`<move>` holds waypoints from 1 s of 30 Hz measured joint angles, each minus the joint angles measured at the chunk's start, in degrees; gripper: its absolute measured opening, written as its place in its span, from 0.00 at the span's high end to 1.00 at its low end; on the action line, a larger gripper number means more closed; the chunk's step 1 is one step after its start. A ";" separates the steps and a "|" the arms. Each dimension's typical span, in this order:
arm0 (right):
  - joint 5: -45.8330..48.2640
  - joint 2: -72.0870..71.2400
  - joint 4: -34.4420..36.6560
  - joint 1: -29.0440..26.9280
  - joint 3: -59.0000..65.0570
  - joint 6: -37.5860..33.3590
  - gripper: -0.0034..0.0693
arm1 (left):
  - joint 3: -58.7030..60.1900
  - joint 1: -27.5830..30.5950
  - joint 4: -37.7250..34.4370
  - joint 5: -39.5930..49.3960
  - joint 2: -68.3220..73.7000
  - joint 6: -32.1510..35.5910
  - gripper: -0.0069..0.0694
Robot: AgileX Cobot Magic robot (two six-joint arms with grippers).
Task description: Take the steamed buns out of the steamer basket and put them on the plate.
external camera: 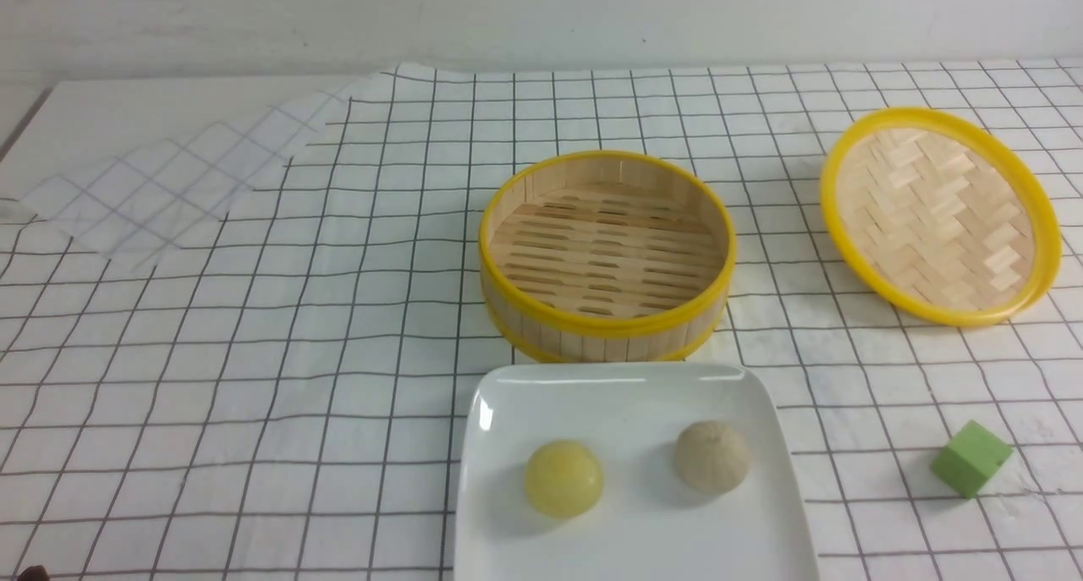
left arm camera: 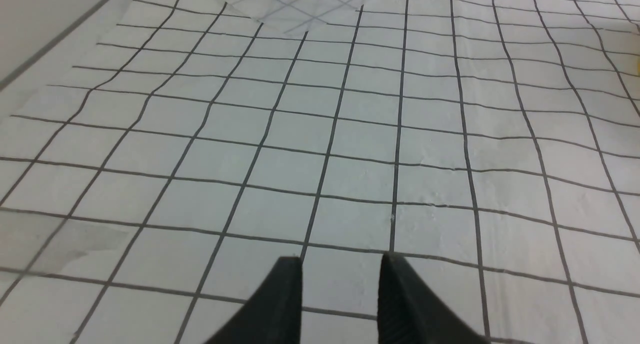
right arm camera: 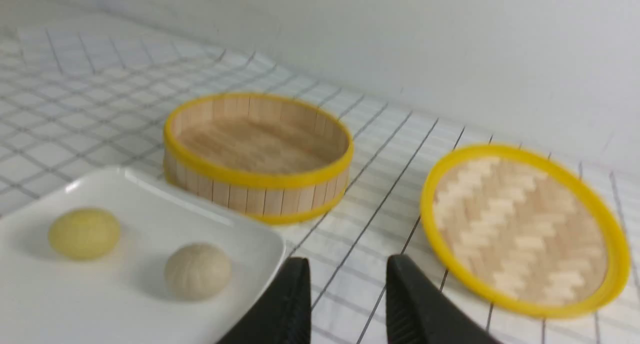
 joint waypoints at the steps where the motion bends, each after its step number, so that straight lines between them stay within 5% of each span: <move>1: -1.01 0.69 0.00 -0.06 2.57 0.31 0.62 | 0.00 0.00 0.00 0.00 0.00 0.00 0.59; 13: -1.96 1.39 -1.56 -7.61 13.58 3.03 0.62 | 0.00 0.00 0.14 0.00 0.00 0.00 0.59; 25: -3.75 -1.29 -2.60 -26.87 15.66 4.25 0.62 | 0.00 0.00 0.35 0.00 0.00 0.00 0.59; 30: -3.74 -1.59 -2.60 -28.28 15.66 5.13 0.62 | 0.00 0.00 0.42 0.00 0.00 0.00 0.59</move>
